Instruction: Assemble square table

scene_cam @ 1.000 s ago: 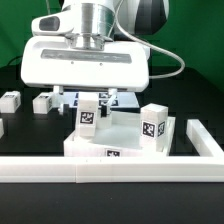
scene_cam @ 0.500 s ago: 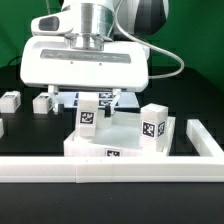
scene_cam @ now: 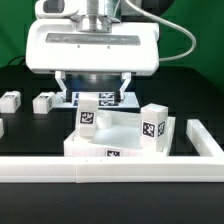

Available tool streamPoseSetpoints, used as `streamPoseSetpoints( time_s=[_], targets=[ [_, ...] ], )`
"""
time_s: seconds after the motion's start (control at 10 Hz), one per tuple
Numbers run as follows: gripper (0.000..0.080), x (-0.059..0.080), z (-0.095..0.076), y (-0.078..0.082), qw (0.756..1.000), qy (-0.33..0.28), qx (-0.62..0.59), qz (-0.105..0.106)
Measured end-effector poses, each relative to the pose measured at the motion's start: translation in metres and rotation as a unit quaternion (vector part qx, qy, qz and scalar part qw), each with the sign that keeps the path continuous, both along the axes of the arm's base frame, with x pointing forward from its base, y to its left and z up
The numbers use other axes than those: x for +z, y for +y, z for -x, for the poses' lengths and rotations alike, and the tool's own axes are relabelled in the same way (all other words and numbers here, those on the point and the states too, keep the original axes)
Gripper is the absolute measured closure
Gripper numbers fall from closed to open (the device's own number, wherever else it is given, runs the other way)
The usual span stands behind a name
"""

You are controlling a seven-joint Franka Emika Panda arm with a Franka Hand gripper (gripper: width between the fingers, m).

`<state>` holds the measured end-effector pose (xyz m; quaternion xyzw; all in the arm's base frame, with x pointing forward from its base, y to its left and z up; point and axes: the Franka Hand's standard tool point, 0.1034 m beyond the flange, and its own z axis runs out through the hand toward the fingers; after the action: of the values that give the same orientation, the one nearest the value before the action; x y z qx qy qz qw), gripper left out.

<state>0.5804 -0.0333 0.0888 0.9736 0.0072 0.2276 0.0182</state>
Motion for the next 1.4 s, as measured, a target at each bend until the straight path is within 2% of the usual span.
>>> streamPoseSetpoints(
  time_s=[0.2,0.3,0.5,0.6,0.8,1.2,1.4],
  targets=[
    [0.0151,-0.003,0.001,0.001,1.0,0.015,0.002,-0.004],
    [0.0151,-0.007,0.001,-0.003,0.999,0.051,0.001,-0.014],
    [0.0151,-0.006,-0.006,0.001,0.993,0.113,0.005,-0.035],
    [0.0151,-0.005,-0.004,0.005,0.986,0.157,0.007,-0.049],
    [0.0151,-0.002,-0.006,0.009,0.978,0.199,0.013,-0.059],
    [0.0151,0.0,-0.01,0.0,0.979,0.195,0.01,-0.058],
    [0.0151,-0.004,-0.009,-0.01,0.983,0.178,0.003,-0.051]
  ],
)
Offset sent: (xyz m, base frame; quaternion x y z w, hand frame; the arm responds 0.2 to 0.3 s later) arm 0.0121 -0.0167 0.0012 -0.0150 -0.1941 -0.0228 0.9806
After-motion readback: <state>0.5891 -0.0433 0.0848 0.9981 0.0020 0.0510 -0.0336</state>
